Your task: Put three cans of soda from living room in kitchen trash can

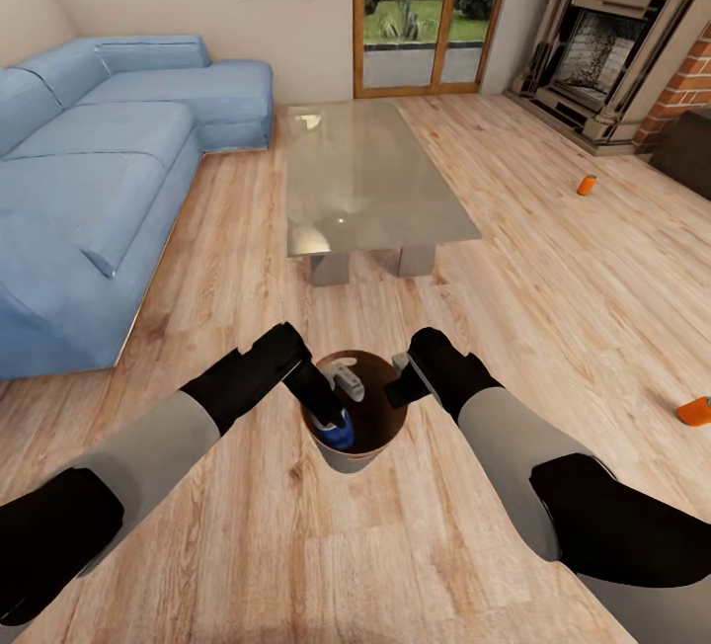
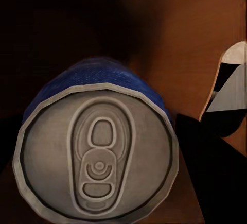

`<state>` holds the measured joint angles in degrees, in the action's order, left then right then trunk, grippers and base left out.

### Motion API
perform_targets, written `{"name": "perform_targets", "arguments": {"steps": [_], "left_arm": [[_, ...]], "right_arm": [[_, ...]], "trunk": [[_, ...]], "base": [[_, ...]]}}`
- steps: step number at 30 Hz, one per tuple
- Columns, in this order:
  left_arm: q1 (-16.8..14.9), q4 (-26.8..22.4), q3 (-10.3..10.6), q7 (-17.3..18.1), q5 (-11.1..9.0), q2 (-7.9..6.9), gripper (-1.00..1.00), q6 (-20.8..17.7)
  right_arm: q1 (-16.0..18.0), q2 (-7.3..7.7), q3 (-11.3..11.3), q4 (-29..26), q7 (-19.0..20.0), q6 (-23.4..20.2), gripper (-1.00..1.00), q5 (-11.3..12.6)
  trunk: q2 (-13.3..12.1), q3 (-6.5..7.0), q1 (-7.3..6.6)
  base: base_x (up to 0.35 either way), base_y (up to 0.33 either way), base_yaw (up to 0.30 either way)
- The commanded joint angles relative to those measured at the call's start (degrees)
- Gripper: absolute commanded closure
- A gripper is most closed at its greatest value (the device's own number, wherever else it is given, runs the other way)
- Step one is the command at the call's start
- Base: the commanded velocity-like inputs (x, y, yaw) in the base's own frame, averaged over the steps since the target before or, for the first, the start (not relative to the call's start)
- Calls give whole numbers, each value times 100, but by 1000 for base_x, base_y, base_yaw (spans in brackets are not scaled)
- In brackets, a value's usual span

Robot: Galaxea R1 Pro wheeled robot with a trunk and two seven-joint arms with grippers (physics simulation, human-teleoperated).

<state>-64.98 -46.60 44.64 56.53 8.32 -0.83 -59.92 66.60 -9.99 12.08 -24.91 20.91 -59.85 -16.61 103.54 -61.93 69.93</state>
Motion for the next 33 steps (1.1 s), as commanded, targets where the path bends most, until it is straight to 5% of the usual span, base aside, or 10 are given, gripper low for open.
{"name": "perform_targets", "arguments": {"steps": [1, 13, 14, 29, 33], "left_arm": [[3, 3, 1, 8, -2, 8, 100, -8], [12, 79, -7, -141, -14, 38, 100, -8], [12, 77, -7, -148, -14, 38, -100, -8], [12, 7, -43, -148, -26, 10, -100, 42], [54, -587, -72, -98, -73, -118, -100, 8]], "right_arm": [[2, -1, -13, -2, 9, -15, 100, 123], [2, -1, -13, 2, 18, -15, 100, 123], [2, -1, -13, 3, 19, -15, 100, 123], [-4, -1, -13, 39, 19, -15, 100, 123], [1, -1, -29, 67, 19, -15, 100, 123]], "trunk": [[0, 0, 0], [0, 0, 0], [0, 0, 0], [0, 0, 0], [0, 0, 0]], "base": [[0, 0, 0], [0, 0, 0], [0, 0, 0], [0, 0, 0], [0, 0, 0]]}}
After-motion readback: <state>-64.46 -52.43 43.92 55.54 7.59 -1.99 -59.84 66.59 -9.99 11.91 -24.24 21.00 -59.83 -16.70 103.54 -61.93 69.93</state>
